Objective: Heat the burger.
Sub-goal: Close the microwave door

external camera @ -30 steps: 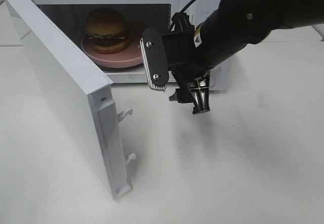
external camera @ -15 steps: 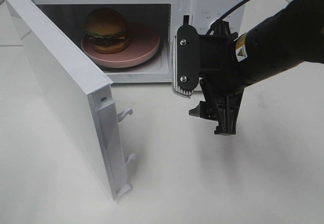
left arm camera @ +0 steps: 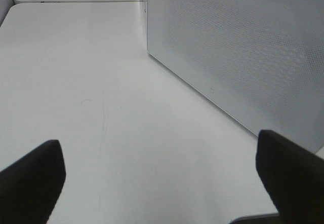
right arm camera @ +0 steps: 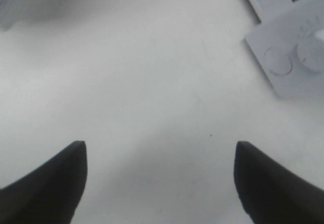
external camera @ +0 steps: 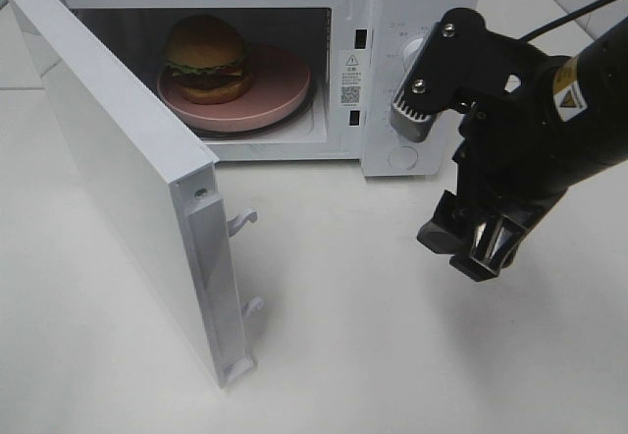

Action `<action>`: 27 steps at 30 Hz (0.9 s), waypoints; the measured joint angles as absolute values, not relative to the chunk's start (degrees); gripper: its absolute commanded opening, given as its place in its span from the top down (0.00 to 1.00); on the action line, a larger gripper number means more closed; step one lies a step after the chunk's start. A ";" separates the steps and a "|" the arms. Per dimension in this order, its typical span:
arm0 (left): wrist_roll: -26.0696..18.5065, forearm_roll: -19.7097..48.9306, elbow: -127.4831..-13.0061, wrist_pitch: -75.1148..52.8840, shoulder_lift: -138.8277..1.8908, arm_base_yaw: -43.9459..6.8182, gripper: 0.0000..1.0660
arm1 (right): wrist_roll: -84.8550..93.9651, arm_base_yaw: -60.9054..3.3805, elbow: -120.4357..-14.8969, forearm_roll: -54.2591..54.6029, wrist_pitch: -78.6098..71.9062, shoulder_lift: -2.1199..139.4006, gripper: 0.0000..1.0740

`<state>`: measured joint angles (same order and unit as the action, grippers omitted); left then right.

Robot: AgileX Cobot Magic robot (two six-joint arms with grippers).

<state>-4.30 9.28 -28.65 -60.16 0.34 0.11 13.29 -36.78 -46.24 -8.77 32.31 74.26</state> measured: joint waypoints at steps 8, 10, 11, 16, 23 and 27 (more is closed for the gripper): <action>-4.30 9.28 -28.65 -60.16 0.34 0.11 0.12 | 0.00 -36.78 -46.24 -8.77 42.97 68.24 0.29; -4.30 9.28 -28.65 -60.16 0.34 0.11 0.12 | -2.69 -36.78 -46.24 -8.77 45.38 66.46 0.29; -4.30 9.28 -28.65 -60.16 0.34 0.11 0.12 | -3.78 -36.78 -46.24 -8.77 46.81 65.55 0.29; -4.30 9.28 -28.65 -60.16 0.34 0.11 0.12 | -6.02 -36.78 -46.24 -8.77 53.34 60.73 0.29; -4.30 9.28 -28.65 -60.16 0.34 0.11 0.12 | -6.53 -36.78 -45.21 -8.71 61.31 54.32 0.29; -4.30 9.28 -28.65 -60.16 0.34 0.11 0.12 | -6.53 -36.78 -43.32 -8.71 62.57 51.39 0.29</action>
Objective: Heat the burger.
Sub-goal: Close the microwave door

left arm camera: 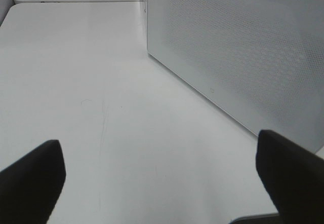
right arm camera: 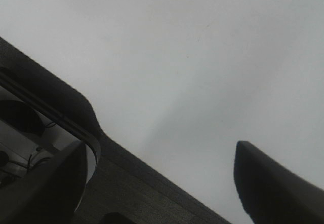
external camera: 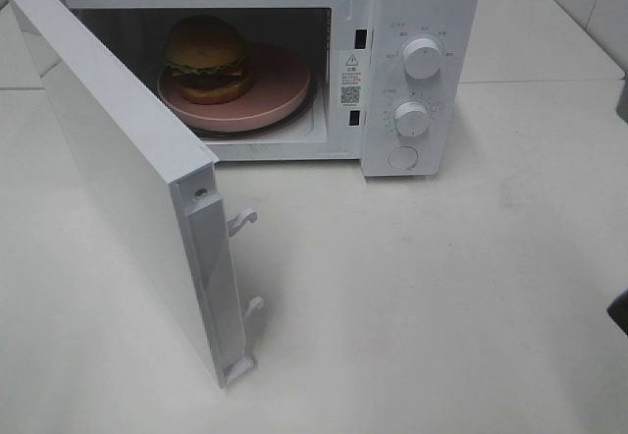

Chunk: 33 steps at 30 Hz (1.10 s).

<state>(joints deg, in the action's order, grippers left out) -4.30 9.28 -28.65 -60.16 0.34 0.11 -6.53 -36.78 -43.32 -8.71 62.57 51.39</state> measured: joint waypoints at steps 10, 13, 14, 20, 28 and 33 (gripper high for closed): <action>-4.30 9.28 -28.65 -60.16 0.34 0.11 0.12 | -7.85 -36.78 -37.41 -8.59 63.83 39.59 0.29; -4.30 9.28 -28.65 -60.16 0.34 0.11 0.12 | -8.14 -36.21 -36.27 -8.48 63.88 35.98 0.29; -4.30 9.28 -28.65 -60.16 0.34 0.11 0.12 | -8.14 -36.21 -36.27 -8.48 63.88 35.98 0.29; -4.30 9.28 -28.65 -60.16 0.34 0.11 0.12 | -8.14 -26.64 -33.75 -8.19 63.83 30.83 0.29; -4.30 9.28 -28.65 -60.16 0.34 0.11 0.12 | -8.14 -13.41 -30.08 -6.07 60.73 18.85 0.29; -4.30 9.28 -28.65 -60.16 0.34 0.11 0.12 | -7.16 -9.17 -29.22 -4.30 60.16 13.81 0.29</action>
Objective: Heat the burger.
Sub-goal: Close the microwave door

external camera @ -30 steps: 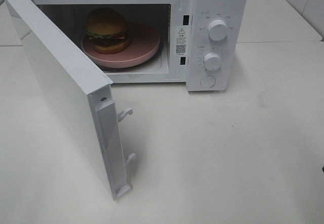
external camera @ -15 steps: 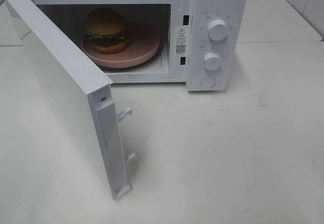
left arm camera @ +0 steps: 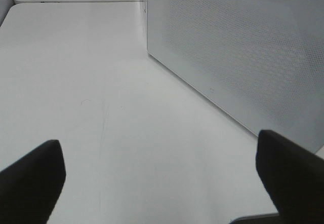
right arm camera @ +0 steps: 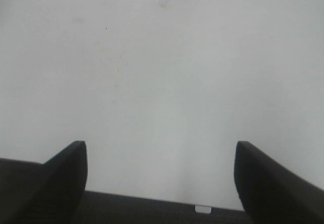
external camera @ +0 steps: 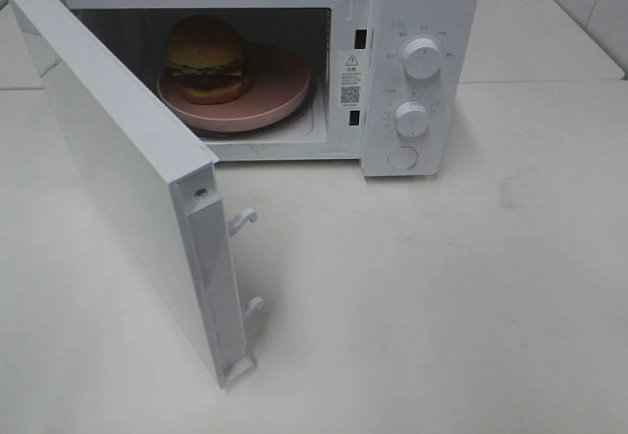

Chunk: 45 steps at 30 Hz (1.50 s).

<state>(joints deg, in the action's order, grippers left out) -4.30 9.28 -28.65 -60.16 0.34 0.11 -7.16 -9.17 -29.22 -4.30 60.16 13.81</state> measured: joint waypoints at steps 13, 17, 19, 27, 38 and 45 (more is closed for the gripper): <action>-4.30 9.28 -28.65 -60.16 0.34 0.11 0.12 | -6.42 -2.86 -29.11 -2.98 59.64 0.17 0.30; -4.30 9.28 -28.65 -60.16 0.34 0.11 0.12 | -6.42 -2.52 -29.11 -2.69 59.59 -0.23 0.30; -4.30 9.28 -28.65 -60.16 0.34 0.11 0.12 | -6.42 -2.46 -29.11 -2.64 59.59 -0.23 0.30; -4.30 9.28 -28.65 -60.16 0.34 0.11 0.12 | -6.42 -2.46 -29.11 -2.69 59.59 -0.23 0.30; -4.30 9.28 -28.65 -60.16 0.34 0.11 0.12 | -6.42 -2.46 -29.11 -2.69 59.59 -0.23 0.30; -4.30 9.28 -28.65 -60.16 0.34 0.11 0.12 | -6.42 -2.46 -29.11 -2.69 59.59 -0.23 0.30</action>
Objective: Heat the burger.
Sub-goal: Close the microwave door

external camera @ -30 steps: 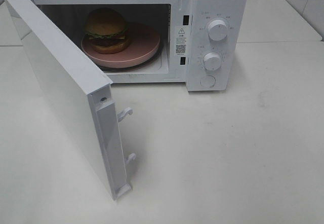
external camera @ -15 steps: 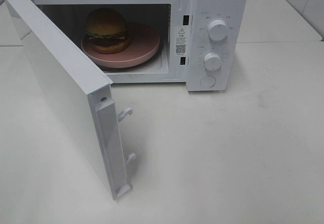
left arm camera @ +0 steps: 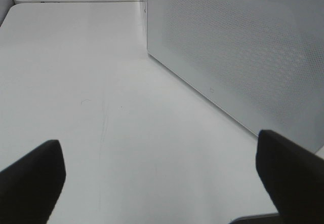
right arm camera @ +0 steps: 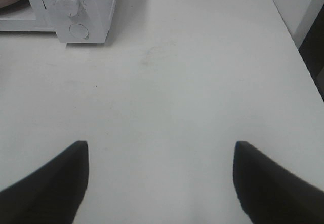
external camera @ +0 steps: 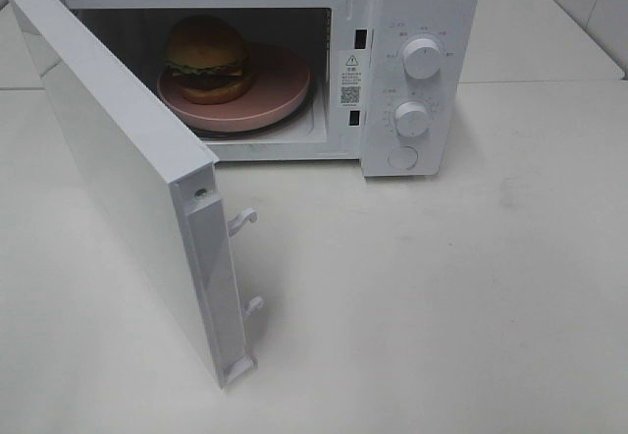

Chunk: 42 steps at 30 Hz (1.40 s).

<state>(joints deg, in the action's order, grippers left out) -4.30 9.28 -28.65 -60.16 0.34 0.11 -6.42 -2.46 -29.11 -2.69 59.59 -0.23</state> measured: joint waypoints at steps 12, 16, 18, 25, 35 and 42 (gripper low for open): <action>-4.30 9.28 -28.65 -60.16 0.34 0.11 0.12 | -6.42 -2.46 -29.11 -2.69 59.59 -0.23 0.30; -4.30 9.28 -28.65 -60.16 0.34 0.11 0.12 | -6.42 -2.46 -29.11 -2.69 59.59 -0.23 0.30; -4.30 9.28 -28.65 -60.16 0.34 0.11 0.12 | -6.42 -2.46 -29.11 -2.69 59.59 -0.23 0.30; -5.61 9.28 -29.39 -59.47 0.34 0.11 0.12 | -6.42 -2.46 -29.11 -2.69 59.59 -0.23 0.30; -5.79 9.34 -30.02 -51.74 -7.05 0.11 0.18 | -6.42 -2.46 -29.11 -2.69 59.53 -0.23 0.30; -5.79 9.40 -30.02 -43.72 -16.67 0.11 0.51 | -6.42 -2.46 -29.11 -2.69 59.53 -0.23 0.30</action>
